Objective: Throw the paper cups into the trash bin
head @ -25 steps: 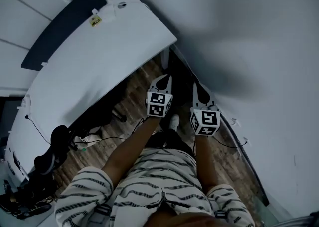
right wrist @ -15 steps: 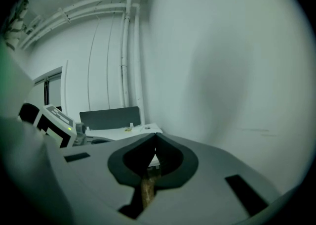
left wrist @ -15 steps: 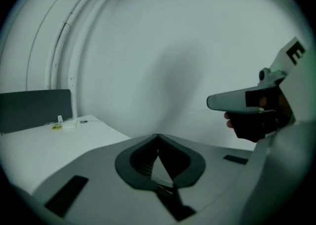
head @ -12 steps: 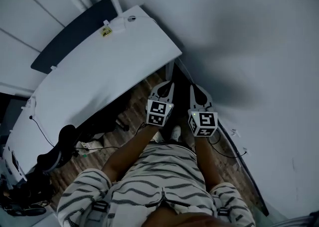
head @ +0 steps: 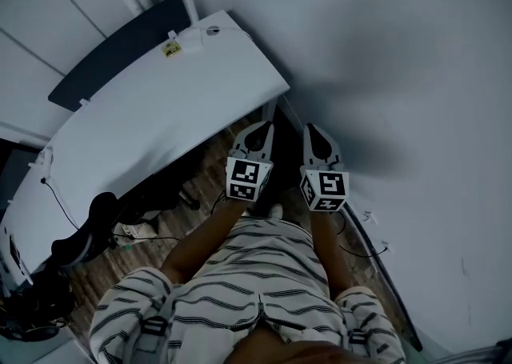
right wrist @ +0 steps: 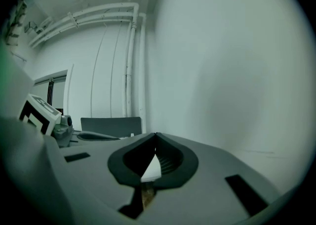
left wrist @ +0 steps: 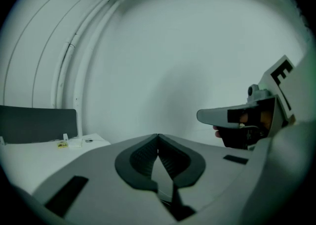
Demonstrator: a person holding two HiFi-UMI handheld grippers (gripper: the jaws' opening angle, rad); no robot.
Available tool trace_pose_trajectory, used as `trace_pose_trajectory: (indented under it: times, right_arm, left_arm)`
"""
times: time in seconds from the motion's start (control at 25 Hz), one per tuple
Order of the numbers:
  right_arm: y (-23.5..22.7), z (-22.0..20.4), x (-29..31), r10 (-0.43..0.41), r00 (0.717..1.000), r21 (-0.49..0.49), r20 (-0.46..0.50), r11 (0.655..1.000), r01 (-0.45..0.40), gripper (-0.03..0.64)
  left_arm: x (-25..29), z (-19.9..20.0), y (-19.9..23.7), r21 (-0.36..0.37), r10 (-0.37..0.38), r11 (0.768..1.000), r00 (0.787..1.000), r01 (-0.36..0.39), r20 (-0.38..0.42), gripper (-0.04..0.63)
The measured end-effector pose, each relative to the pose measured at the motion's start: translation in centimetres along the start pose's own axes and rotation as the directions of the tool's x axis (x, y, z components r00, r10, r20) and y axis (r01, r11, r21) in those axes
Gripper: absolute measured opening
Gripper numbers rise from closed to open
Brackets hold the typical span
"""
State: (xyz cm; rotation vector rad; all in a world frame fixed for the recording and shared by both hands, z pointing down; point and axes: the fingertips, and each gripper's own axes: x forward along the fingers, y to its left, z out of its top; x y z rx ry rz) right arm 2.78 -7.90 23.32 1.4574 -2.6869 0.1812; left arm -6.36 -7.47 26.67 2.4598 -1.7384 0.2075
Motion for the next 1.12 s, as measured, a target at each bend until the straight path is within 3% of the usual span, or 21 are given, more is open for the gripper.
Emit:
trace_pose_trajectory:
  times: [0.28, 1.12]
  right_arm:
    - [-1.1, 1.1, 0.2, -0.013, 0.999, 0.000, 0.033, 1.000, 0.013, 0.015]
    - [-2.3, 1.5, 0.7, -0.008, 0.999, -0.011, 0.047, 1.000, 0.008, 0.015]
  left_arm:
    - [0.6, 1.7, -0.6, 0.009, -0.012, 1.000, 0.999, 0.011, 0.051, 0.023]
    - [1.3, 4.5, -1.6, 0.017, -0.020, 1.000, 0.995, 0.019, 0.103, 0.024]
